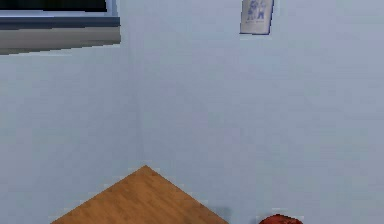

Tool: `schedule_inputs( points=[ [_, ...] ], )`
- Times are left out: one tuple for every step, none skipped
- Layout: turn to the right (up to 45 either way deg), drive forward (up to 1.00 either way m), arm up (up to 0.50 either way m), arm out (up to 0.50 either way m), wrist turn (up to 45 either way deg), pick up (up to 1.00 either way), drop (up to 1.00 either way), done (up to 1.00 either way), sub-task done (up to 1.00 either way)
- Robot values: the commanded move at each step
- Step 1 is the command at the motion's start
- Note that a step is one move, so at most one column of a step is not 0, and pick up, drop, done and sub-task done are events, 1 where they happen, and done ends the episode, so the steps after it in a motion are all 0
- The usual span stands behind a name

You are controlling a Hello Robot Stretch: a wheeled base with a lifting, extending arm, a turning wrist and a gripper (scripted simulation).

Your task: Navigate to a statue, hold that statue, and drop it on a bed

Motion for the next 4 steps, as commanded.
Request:
schedule_inputs(
  points=[
    [0.0,0.0,0.0,0.0,45.0,0.0,0.0,0.0,0.0],
    [0.0,0.0,0.0,0.0,33.0,0.0,0.0,0.0,0.0],
    [0.0,0.0,-0.26,0.0,0.0,0.0,0.0,0.0,0.0],
    [0.0,0.0,0.0,0.0,0.0,1.0,0.0,0.0,0.0]
  ],
)
